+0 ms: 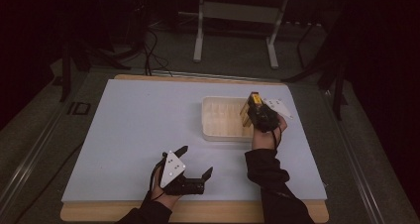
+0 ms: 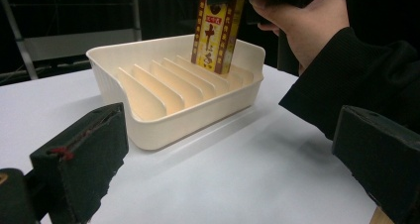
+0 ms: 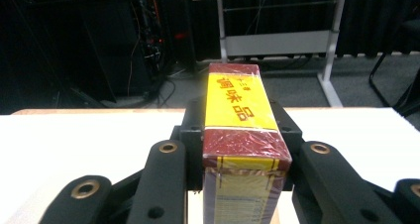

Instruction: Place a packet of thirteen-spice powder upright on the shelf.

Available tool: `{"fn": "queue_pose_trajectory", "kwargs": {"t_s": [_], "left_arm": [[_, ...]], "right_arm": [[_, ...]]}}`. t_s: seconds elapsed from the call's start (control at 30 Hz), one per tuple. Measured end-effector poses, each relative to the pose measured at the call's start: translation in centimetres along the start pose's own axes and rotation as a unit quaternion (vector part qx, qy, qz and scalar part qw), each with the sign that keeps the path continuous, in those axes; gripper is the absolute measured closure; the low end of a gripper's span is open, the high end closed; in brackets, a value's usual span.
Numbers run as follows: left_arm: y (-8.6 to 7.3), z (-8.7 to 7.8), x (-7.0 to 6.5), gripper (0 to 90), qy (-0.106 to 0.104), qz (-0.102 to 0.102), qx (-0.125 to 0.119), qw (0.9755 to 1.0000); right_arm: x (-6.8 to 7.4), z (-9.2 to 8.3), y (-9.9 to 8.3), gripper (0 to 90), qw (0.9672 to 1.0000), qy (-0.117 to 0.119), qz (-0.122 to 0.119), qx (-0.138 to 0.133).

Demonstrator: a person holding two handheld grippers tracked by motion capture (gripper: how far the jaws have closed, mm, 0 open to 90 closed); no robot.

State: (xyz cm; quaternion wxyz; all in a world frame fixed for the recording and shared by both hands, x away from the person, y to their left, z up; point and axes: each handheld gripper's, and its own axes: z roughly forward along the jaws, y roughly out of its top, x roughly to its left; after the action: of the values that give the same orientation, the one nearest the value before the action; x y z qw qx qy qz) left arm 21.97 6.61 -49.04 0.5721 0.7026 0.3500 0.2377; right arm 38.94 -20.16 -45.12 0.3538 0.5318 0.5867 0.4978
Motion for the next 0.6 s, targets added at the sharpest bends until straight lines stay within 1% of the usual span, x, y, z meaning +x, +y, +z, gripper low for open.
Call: {"fn": "queue_pose_trajectory", "kwargs": {"t_s": [0.13,0.17,0.2,0.23,0.33,0.4,0.43,0.5,0.53,0.6], "left_arm": [[0.0,0.03,0.02,1.8,-0.002,0.0,0.001,1.0],[0.01,0.03,0.0,1.8,-0.002,0.0,0.001,1.0],[0.01,0.02,0.0,1.8,-0.002,0.001,0.001,1.0],[0.01,0.01,0.0,1.8,-0.002,0.0,0.001,1.0],[0.0,0.05,0.01,1.8,-0.003,-0.001,0.004,1.0],[-0.03,0.08,-0.02,1.8,-0.005,-0.002,0.005,1.0],[-0.03,0.08,-0.03,1.8,-0.005,-0.001,0.006,1.0],[0.0,0.06,-0.02,1.8,-0.006,-0.002,0.004,1.0],[0.01,0.07,-0.01,1.8,-0.005,-0.001,0.004,1.0],[0.01,0.09,0.01,1.8,-0.006,-0.002,0.005,1.0]], "right_arm": [[-0.09,-0.09,-0.04,67.9,1.0,-0.002,0.003,0.0],[-0.03,-0.16,-0.07,68.0,1.0,-0.007,0.0,-0.002],[-0.09,-0.24,-0.2,67.9,1.0,-0.006,0.004,-0.004],[-0.05,-0.31,-0.25,67.9,0.9999,-0.01,-0.001,-0.005],[-0.05,-0.36,-0.3,67.9,1.0,-0.006,0.003,-0.005],[0.03,-0.45,-0.33,68.0,0.9999,-0.011,-0.001,-0.005],[0.0,-0.46,-0.35,68.0,0.9999,-0.011,0.002,-0.004],[-0.01,-0.49,-0.43,67.9,0.9999,-0.015,-0.004,-0.005],[-0.03,-0.5,-0.45,67.9,0.9999,-0.012,0.0,-0.004],[0.06,-0.33,-0.64,67.9,0.9999,-0.016,-0.005,0.0]]}}
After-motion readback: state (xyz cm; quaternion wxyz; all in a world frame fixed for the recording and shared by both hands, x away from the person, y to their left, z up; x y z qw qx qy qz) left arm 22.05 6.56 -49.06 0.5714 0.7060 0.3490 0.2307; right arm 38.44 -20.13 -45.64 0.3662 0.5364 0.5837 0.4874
